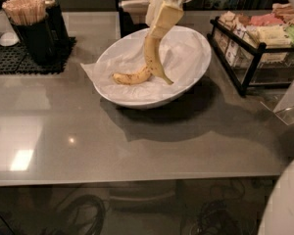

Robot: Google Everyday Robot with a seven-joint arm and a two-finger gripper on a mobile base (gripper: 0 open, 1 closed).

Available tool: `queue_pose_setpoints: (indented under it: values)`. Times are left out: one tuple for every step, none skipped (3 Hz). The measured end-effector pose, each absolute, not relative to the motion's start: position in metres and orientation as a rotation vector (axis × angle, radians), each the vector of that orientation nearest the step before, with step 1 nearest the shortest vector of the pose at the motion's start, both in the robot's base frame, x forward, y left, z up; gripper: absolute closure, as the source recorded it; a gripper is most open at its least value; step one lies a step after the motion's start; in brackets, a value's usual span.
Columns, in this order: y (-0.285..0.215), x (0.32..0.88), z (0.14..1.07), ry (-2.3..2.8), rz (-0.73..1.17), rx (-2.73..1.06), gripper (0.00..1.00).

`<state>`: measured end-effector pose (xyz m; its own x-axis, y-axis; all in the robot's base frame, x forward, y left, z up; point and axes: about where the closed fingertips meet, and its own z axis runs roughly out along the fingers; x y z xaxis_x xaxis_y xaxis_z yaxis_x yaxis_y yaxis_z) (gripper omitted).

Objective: Pick banana from white bowl

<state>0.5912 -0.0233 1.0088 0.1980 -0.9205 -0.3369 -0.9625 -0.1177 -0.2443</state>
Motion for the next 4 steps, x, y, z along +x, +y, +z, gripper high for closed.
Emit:
queue_pose_setpoints:
  values:
    - [-0.043,0.575,1.0,1.763,0.358,-1.941,1.0]
    - [-0.055,0.551,0.996,1.692,0.561,-1.788,1.0]
    - [-0.073,0.523,1.006,1.624,0.712,-1.605,1.0]
    - [-0.103,0.502,1.02,1.625,0.748,-1.439,1.0]
